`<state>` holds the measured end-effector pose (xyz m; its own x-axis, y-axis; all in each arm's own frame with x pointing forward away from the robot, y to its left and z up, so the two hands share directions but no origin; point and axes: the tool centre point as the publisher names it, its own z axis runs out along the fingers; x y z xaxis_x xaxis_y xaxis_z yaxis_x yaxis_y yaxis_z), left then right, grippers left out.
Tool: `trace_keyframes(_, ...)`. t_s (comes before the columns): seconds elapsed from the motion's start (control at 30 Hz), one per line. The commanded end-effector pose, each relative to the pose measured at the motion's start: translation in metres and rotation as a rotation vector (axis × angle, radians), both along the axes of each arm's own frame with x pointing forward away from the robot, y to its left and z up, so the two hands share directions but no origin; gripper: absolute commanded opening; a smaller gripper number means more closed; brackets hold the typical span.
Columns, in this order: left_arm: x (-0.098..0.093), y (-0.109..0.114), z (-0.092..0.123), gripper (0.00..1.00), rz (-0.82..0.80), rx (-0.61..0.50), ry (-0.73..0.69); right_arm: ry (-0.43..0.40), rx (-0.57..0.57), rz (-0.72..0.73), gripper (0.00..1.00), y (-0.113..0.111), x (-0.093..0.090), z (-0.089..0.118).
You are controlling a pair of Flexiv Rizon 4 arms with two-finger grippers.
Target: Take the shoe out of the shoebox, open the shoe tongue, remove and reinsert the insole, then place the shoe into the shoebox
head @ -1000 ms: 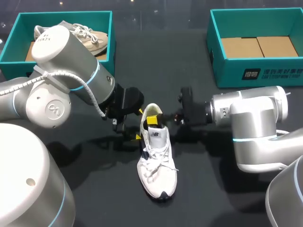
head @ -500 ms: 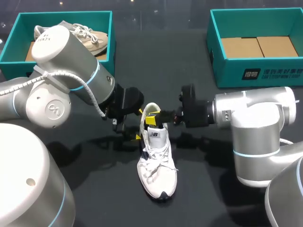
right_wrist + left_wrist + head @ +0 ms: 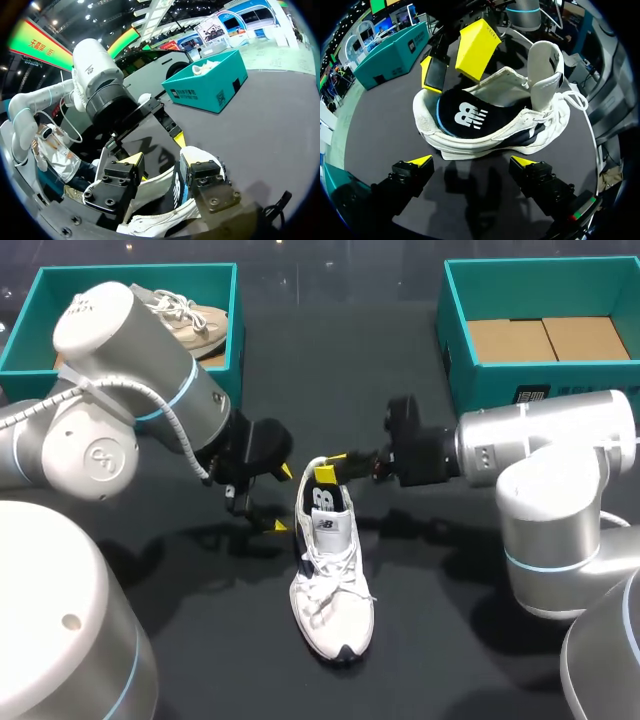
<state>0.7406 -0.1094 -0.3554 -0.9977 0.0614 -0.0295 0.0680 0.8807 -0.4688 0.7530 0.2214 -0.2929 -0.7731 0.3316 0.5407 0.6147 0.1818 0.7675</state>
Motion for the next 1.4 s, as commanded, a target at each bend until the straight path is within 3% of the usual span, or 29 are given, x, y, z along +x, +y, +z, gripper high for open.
trace_keyframes(0.03,0.0,0.012,0.009,1.0,-0.004,-0.002,0.003,0.031,-0.066,0.029,0.47,-0.008,0.003,0.008)
trace_keyframes(0.43,0.013,0.047,0.033,1.0,0.001,0.014,0.006,0.137,-0.211,0.093,0.44,-0.029,0.022,0.029)
trace_keyframes(0.77,0.024,0.068,0.046,1.0,0.031,0.015,0.001,0.345,-0.45,0.212,0.47,-0.036,0.034,0.044)
trace_keyframes(1.1,0.032,0.085,0.058,1.0,0.054,0.034,-0.011,0.49,-0.581,0.268,0.46,-0.043,0.036,0.055)
trace_keyframes(1.27,0.035,0.094,0.063,1.0,0.042,0.04,0.002,0.552,-0.672,0.227,0.43,-0.047,0.033,0.055)
trace_keyframes(1.4,0.037,0.102,0.068,1.0,-0.002,0.049,0.014,0.552,-0.767,0.092,0.41,-0.05,0.029,0.057)
